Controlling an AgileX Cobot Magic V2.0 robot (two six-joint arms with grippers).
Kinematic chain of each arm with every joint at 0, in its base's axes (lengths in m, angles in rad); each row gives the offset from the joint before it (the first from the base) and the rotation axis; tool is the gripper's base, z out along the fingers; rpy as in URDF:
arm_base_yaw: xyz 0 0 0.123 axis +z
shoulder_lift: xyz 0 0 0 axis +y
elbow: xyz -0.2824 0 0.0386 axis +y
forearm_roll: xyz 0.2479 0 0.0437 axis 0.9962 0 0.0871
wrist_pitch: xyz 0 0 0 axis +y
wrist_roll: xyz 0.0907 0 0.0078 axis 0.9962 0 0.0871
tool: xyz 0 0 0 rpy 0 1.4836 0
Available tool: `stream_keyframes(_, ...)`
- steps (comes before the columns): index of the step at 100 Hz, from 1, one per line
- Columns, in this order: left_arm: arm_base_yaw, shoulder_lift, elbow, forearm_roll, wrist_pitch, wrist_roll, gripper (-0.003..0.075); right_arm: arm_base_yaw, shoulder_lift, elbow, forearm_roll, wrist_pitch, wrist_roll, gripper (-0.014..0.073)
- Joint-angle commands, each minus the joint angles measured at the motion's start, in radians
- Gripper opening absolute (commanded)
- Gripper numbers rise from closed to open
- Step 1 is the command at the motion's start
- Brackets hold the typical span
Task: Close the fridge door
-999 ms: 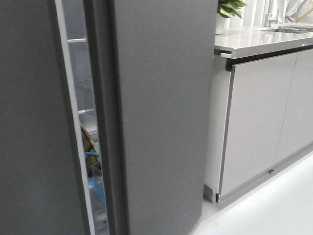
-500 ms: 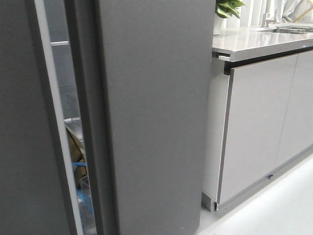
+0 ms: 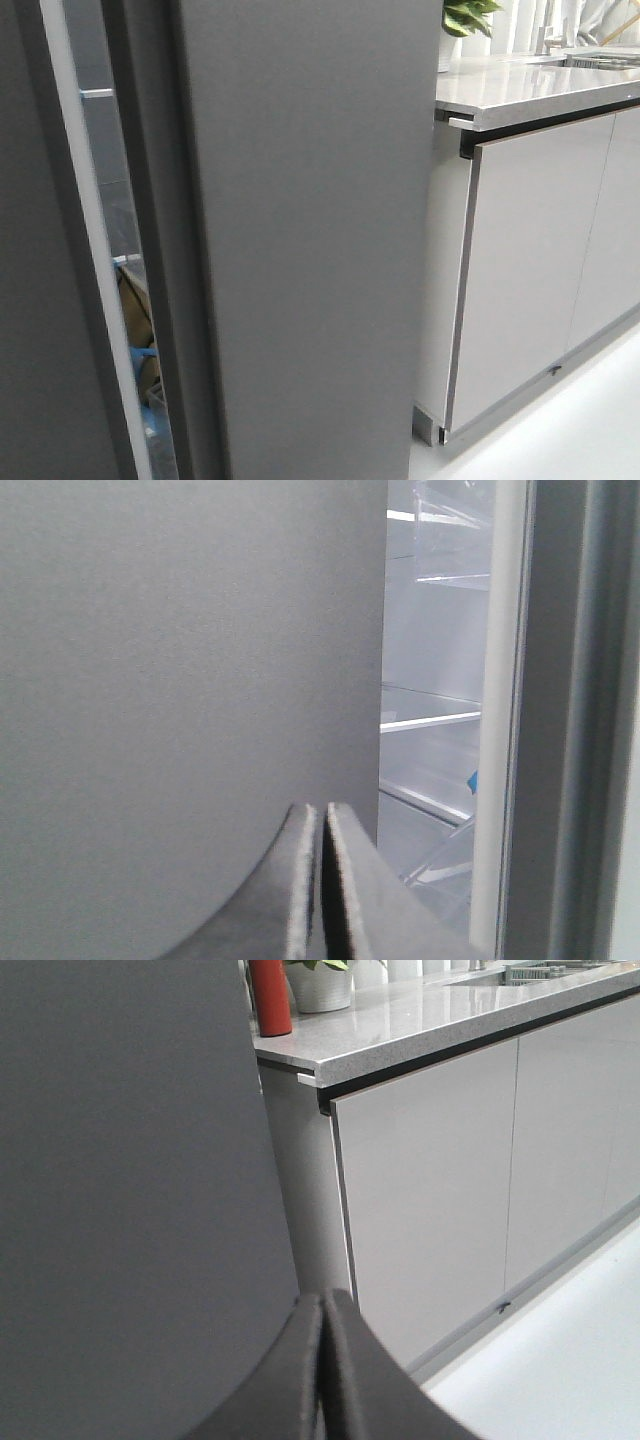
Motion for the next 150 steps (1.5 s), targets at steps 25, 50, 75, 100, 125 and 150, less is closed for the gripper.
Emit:
stream_keyframes(25, -0.003, -0.01, 0.035, -0.004, -0.073, -0.002, -0.002, -0.004, -0.018, 0.019, -0.014, -0.076, -0.003, -0.0046)
stream_keyframes(50, -0.003, -0.01, 0.035, -0.004, -0.073, -0.002, -0.002, -0.004, -0.018, 0.019, -0.014, -0.076, -0.003, -0.0046)
stream_keyframes(75, -0.003, -0.01, 0.035, -0.004, -0.073, -0.002, -0.002, -0.004, -0.018, 0.019, -0.014, -0.076, -0.003, -0.0046)
stream_keyframes(100, -0.003, -0.01, 0.035, -0.004, -0.073, -0.002, -0.002, -0.004, -0.018, 0.019, -0.014, -0.076, -0.003, -0.0046)
stream_keyframes(125, -0.003, -0.01, 0.035, -0.004, -0.073, -0.002, -0.002, -0.004, -0.018, 0.019, -0.014, -0.076, -0.003, -0.0046)
stream_keyframes(150, -0.003, -0.01, 0.035, -0.004, -0.073, -0.002, -0.002, -0.004, -0.018, 0.019, -0.006, -0.137, -0.003, -0.0046)
